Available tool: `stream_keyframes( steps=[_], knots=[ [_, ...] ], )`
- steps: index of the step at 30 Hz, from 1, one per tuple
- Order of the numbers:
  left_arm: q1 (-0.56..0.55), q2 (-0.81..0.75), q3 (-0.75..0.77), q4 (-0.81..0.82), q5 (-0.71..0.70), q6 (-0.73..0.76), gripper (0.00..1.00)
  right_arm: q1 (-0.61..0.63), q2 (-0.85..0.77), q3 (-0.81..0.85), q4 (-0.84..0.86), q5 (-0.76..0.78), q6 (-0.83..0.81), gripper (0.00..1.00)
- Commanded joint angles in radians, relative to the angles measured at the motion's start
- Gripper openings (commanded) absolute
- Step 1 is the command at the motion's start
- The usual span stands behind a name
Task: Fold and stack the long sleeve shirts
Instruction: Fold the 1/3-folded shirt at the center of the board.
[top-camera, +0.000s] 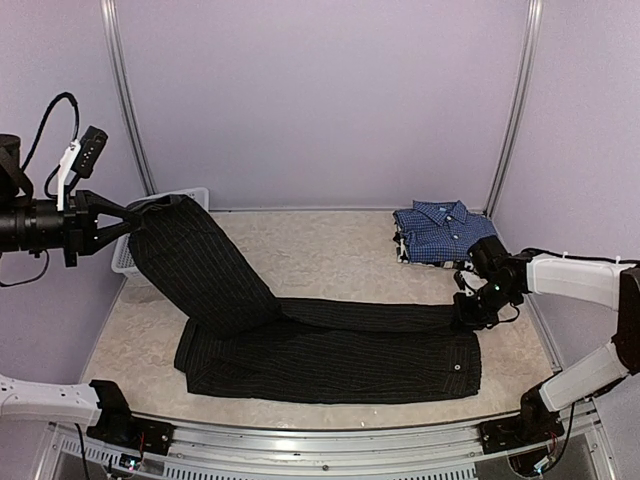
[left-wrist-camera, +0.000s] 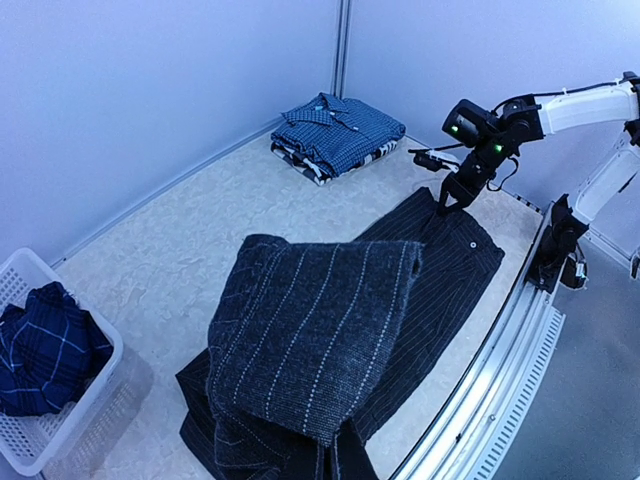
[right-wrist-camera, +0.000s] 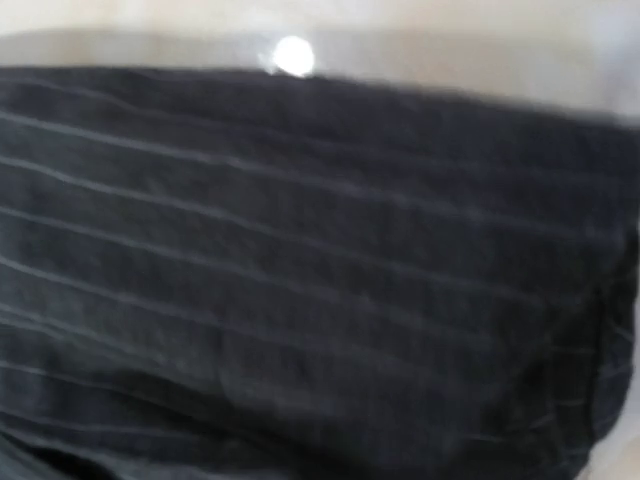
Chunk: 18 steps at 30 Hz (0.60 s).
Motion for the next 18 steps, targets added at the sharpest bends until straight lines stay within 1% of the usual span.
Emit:
stream_keyframes(
  steps=[1, 4, 7, 13, 18],
  knots=[
    [-0.007, -0.008, 0.016, 0.039, 0.001, 0.022, 0.00, 0.008, 0.028, 0.011, -0.039, 0.051, 0.009, 0.16],
    [-0.007, -0.004, 0.010, 0.041, 0.006, 0.024, 0.00, 0.008, 0.025, 0.024, -0.047, 0.055, -0.001, 0.30],
    [-0.007, 0.002, -0.001, 0.045, 0.011, 0.027, 0.00, 0.011, 0.008, 0.040, -0.059, 0.050, -0.010, 0.37],
    [-0.007, 0.028, -0.007, 0.056, 0.045, 0.027, 0.00, 0.023, -0.043, 0.080, -0.063, 0.000, -0.014, 0.42],
    [-0.007, 0.063, -0.026, 0.062, 0.066, 0.057, 0.00, 0.037, -0.054, 0.112, -0.044, -0.041, -0.021, 0.43]
  ],
)
